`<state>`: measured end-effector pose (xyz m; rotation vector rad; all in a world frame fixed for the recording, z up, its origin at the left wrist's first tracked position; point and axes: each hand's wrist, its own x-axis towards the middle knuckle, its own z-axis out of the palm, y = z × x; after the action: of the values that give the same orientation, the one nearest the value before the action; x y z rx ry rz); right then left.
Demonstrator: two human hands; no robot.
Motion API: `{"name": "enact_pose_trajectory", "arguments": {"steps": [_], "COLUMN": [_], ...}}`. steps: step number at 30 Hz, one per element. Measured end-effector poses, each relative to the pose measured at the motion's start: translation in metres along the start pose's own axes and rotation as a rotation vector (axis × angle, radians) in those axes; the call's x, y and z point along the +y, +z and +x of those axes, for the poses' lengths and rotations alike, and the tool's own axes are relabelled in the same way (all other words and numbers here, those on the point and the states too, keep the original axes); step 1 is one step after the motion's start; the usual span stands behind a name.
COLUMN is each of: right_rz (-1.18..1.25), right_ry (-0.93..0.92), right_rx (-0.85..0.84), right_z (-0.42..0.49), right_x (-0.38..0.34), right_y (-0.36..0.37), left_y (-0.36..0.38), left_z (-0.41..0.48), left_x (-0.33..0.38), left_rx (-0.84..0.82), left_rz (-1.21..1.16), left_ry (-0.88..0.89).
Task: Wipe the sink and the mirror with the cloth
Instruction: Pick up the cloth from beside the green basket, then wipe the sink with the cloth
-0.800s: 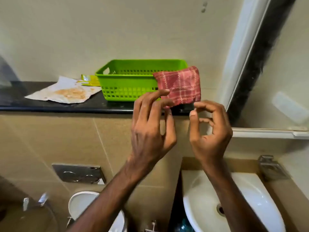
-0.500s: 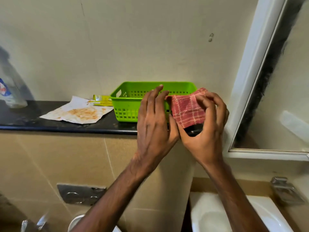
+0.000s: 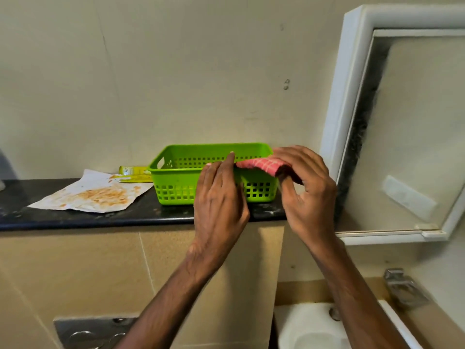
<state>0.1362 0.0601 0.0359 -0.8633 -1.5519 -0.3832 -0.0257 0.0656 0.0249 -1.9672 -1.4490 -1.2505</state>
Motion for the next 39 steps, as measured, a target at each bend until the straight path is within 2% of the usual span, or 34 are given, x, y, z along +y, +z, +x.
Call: {"name": "enact_pose_trajectory", "arguments": {"steps": [4,9,12,14,17,21,22,24,27,30,32,35,39], "right_rz": [0.03,0.051,0.005,-0.065,-0.157,-0.197,-0.203,-0.195,-0.139,-0.057,-0.038,-0.004,-0.054], "right_ry": [0.039,0.044,0.048,0.042,0.075,0.218,0.281,0.407,0.507,0.563,0.604,0.649,0.694], "right_rx": [0.073,0.266,0.422,0.468,0.384,0.018,-0.081,-0.25,-0.416,-0.465,-0.486,-0.49,-0.43], "right_z": [0.035,0.058,0.051,0.041,0.018,-0.016,-0.025,-0.039,-0.057,-0.068,-0.074,-0.078,-0.09], "right_x": [-0.013,-0.026,-0.025,-0.023,-0.017,-0.005,0.0,0.012,0.028,0.042,0.052,0.07,0.096], "right_y": [-0.01,-0.04,-0.064,-0.082,-0.11,-0.138,-0.145,-0.158,-0.186,-0.211,-0.226,-0.245,-0.256], "left_y": [0.003,0.001,0.004,0.006,0.008,0.0,-0.005,-0.012,0.003,0.034,0.049,0.06,0.065], "left_z": [0.004,0.003,0.001,-0.001,-0.002,-0.016,-0.024,-0.041,-0.072,-0.101,-0.119,-0.141,-0.158], "left_x": [0.0,0.003,0.005,0.007,0.012,0.044,0.059,0.089,0.123,0.138,0.145,0.155,0.169], "left_rx": [0.005,0.034,0.063,0.064,0.078,0.141,0.111,-0.066,-0.517,-0.851,-0.966,-1.08,-1.058], "left_rz": [0.036,0.03,0.0,-0.017,-0.105,-0.367,-0.471,-0.697,-0.962,-0.971,-0.991,-1.142,-1.26], "left_ry": [-0.017,-0.045,-0.053,-0.055,-0.046,0.017,0.034,0.032,-0.039,-0.042,-0.065,-0.184,-0.359]}}
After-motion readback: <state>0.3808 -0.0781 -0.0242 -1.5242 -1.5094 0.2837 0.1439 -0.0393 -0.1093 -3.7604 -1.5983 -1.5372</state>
